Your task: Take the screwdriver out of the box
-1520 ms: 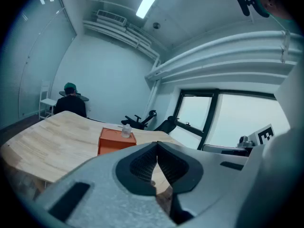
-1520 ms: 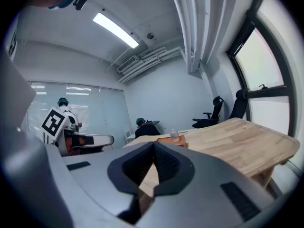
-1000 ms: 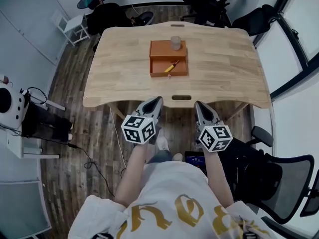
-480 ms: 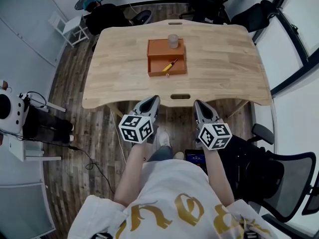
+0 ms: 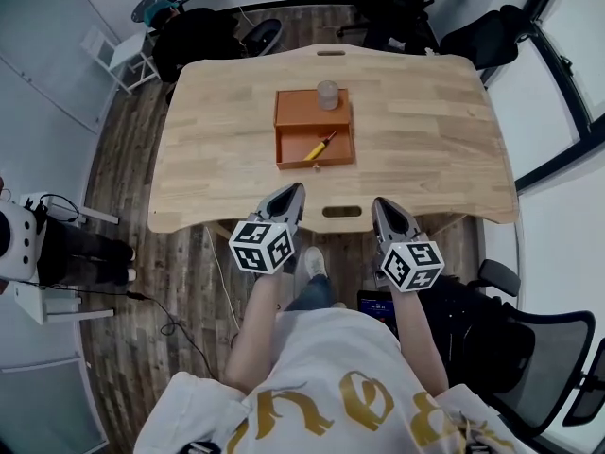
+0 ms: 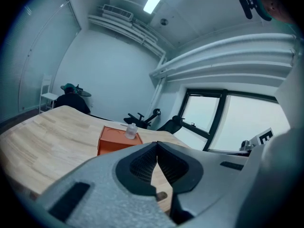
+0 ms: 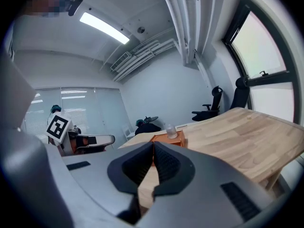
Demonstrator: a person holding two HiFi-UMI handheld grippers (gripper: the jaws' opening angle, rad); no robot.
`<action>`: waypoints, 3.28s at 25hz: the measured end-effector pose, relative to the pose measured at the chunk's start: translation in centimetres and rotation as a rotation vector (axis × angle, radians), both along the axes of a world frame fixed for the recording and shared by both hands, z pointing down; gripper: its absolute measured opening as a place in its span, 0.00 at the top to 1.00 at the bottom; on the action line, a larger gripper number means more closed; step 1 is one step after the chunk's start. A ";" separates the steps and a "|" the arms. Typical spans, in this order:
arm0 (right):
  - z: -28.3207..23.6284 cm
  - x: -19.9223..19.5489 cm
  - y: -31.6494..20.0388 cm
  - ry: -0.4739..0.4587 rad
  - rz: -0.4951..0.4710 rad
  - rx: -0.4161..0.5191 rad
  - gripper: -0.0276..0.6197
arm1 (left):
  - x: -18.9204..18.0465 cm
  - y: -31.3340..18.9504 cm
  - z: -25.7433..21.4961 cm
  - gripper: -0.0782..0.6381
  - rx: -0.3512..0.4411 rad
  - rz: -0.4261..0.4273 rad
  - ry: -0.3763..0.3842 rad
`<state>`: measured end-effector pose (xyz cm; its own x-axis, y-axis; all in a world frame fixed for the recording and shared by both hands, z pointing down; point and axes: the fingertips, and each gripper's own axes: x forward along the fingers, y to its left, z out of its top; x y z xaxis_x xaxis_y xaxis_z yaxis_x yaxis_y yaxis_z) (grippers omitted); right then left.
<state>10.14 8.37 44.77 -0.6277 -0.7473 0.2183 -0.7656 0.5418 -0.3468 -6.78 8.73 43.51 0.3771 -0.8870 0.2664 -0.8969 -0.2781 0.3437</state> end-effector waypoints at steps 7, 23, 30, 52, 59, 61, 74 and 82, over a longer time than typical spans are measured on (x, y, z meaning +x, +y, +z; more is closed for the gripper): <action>0.9 -1.5 -8.2 0.051 0.026 -0.030 0.94 | -3.7 -9.2 1.0 0.88 -0.023 -0.013 0.010; 3.3 -6.4 -17.4 0.110 0.056 -0.066 0.94 | -5.6 -19.7 4.4 0.88 -0.045 0.137 -0.049; 2.8 -5.9 -18.5 0.148 0.084 -0.039 0.94 | -5.0 -20.9 4.3 0.88 -0.045 0.164 -0.080; 5.3 -6.5 -20.8 0.127 0.053 -0.080 0.94 | -4.7 -22.1 7.5 0.88 -0.124 0.215 -0.164; 6.3 -7.0 -21.5 0.132 0.033 -0.106 0.94 | -4.2 -22.6 9.6 0.88 -0.173 0.266 -0.192; 6.7 -7.0 -21.8 0.130 0.030 -0.116 0.94 | -4.1 -22.8 10.6 0.88 -0.198 0.284 -0.218; 9.8 -6.6 -23.0 0.177 0.014 -0.180 0.94 | -3.0 -23.2 15.1 0.88 -0.315 0.383 -0.295; 12.1 -5.9 -23.7 0.194 0.024 -0.234 0.94 | -2.0 -23.5 17.9 0.87 -0.427 0.461 -0.332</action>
